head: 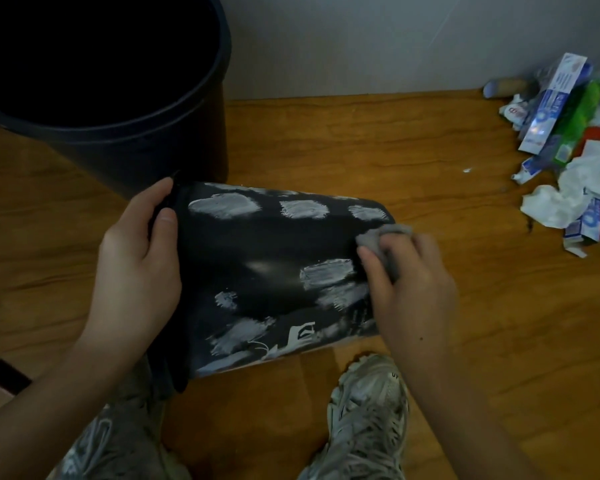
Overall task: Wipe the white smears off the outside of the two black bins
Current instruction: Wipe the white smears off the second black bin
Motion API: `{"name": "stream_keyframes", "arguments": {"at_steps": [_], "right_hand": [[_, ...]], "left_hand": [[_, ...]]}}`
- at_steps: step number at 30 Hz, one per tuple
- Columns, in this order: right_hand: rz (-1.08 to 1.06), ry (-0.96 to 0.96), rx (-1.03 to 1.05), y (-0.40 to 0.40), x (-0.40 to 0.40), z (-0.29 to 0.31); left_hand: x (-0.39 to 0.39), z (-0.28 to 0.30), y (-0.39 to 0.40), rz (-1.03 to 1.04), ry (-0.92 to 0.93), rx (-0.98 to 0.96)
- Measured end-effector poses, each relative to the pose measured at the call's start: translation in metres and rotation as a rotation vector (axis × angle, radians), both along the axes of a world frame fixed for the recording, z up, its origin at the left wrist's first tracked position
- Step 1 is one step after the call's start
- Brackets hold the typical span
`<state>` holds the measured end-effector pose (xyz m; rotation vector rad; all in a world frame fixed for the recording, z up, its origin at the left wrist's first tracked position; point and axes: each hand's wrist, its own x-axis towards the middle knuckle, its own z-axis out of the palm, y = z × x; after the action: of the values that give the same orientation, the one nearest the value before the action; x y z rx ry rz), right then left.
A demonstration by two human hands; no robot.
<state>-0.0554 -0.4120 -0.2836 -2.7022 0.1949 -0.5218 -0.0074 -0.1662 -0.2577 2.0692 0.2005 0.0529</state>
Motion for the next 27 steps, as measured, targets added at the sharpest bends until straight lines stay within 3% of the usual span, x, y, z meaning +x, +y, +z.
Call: {"name": "stream_keyframes", "arguments": {"at_steps": [3, 9, 14, 19, 24, 27], "right_hand": [[0.162, -0.061, 0.003, 0.003, -0.010, -0.007], [-0.038, -0.073, 0.033, -0.020, -0.007, -0.006], [0.199, -0.060, 0.014, -0.011, -0.008, -0.011], [0.021, -0.036, 0.034, -0.033, -0.011, -0.008], [0.236, -0.048, -0.022, -0.005, 0.014, -0.004], [0.193, -0.035, 0.049, -0.018, -0.005, -0.010]], "left_hand": [[-0.001, 0.000, -0.001, -0.009, -0.012, 0.014], [-0.001, -0.014, 0.003, -0.001, -0.059, 0.030], [0.008, -0.033, 0.012, 0.003, -0.086, 0.029], [0.006, -0.037, 0.014, -0.025, -0.099, 0.008], [0.007, -0.045, 0.017, -0.012, -0.110, -0.027], [0.006, -0.044, 0.018, -0.026, -0.110, -0.035]]}}
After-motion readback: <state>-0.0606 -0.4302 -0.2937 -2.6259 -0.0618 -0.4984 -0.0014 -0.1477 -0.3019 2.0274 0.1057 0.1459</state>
